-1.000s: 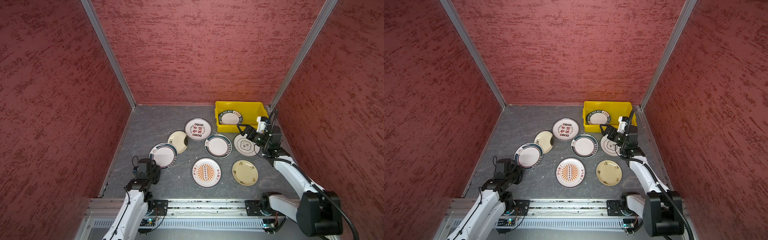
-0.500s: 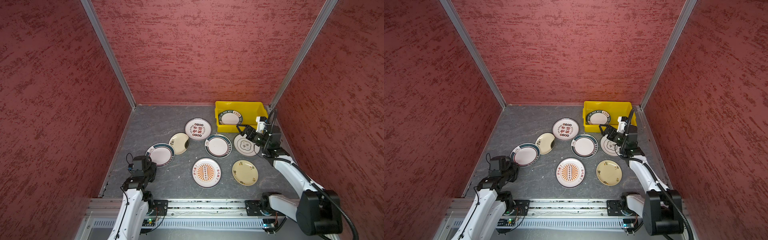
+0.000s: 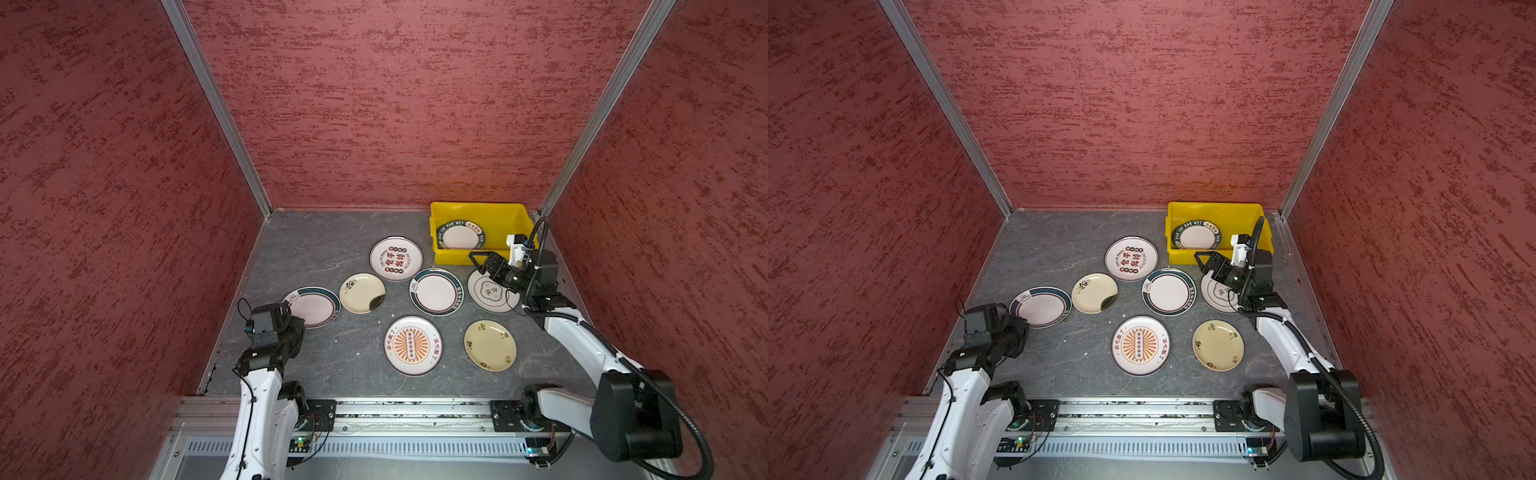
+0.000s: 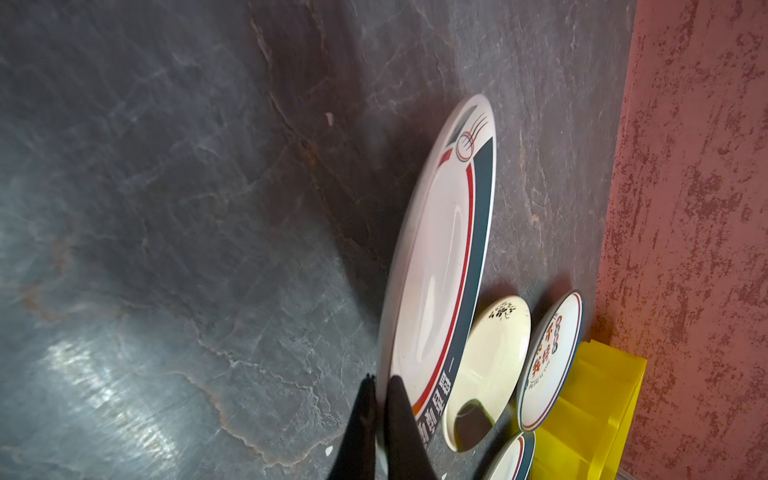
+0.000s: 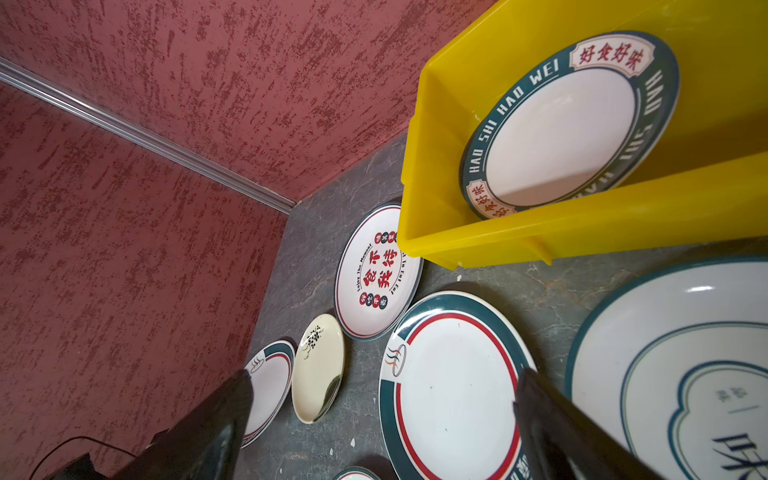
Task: Place the plates into the plastic bin on the countertop
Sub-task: 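Grasp the striped plate rim with the left gripper and tilt it up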
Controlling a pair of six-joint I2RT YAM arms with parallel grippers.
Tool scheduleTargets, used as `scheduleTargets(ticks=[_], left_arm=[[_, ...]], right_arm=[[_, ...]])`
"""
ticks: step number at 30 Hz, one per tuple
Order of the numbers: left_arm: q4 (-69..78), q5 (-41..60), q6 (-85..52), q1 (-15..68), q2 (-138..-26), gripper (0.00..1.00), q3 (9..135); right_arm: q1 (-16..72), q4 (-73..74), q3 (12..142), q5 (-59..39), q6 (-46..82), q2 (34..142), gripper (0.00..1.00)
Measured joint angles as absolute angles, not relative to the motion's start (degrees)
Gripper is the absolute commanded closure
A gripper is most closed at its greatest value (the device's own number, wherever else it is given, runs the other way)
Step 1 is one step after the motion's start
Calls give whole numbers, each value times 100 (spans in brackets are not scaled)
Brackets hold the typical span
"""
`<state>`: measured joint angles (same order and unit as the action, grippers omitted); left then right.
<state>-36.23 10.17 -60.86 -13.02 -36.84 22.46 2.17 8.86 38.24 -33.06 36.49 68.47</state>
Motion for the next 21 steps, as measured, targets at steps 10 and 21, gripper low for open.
scheduleTargets(ticks=[10,21], left_arm=[[-3603,1511,-5898,-1306,-3804,100,2576],[-3212,1793,-5524,-1295,-4115,100,3505]], right_arm=[[438,1068,3852,-3454,3822,6923,1],[523,1197,4091,-3723,4075,7041,1]])
